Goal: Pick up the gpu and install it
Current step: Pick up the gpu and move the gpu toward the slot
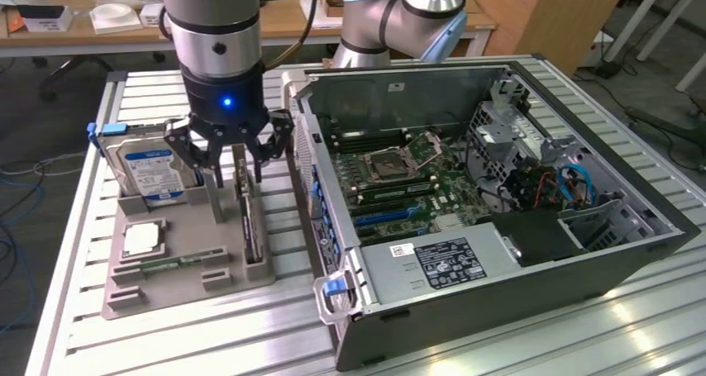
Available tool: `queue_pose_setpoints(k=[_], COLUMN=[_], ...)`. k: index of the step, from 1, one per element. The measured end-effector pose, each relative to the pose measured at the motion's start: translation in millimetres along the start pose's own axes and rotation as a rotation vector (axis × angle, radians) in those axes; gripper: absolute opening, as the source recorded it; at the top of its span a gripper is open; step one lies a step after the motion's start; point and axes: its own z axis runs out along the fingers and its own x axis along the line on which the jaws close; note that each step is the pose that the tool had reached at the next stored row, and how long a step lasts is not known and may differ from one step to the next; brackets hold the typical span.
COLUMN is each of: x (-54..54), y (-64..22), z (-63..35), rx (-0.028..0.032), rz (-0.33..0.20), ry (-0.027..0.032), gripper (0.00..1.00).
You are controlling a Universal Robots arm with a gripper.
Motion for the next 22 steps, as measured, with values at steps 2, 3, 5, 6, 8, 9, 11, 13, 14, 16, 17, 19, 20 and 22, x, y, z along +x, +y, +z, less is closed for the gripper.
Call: queue_pose_setpoints(k=[2,3,5,6,8,9,11,13,14,16,17,19,20,22], x=[0.0,0.0,-0.1,-0.1,-0.1,-0.1,-0.1,-0.1,-0.1,-0.1,-0.1,-0.1,-0.1,-0.1], y=[0.0,0.0,0.0,-0.1,-0.1,-0.1,-0.1,-0.1,-0.1,-0.2,-0.2,-0.2,-0.2,-0.2], z=[0.6,0.8,1.3,1.6,1.9,2.1,2.6,3.0,3.2,3.6,3.8,4.2,4.4,4.8], rx=[-0.0002,-0.0002,-0.0003,-0.0003,-0.0002,-0.0002,-0.0002,-0.0002,-0.0003,-0.0003,-0.0003,-0.0003,-0.0003,-0.0004], rz=[0.000,0.000,0.000,0.000,0.000,0.000,0.000,0.000,0.000,0.000,0.000,0.000,0.000,0.000], ry=[-0.0003,-0.0003,-0.0003,-0.0004,-0.0004,-0.0003,-0.0004,-0.0004,-0.0004,-0.0004,-0.0004,-0.0004,-0.0005,-0.0005], gripper=[0.53,0.53,0.53,0.53,0.53,0.53,0.53,0.53,0.53,0.53,0.53,0.53,0.53,0.53])
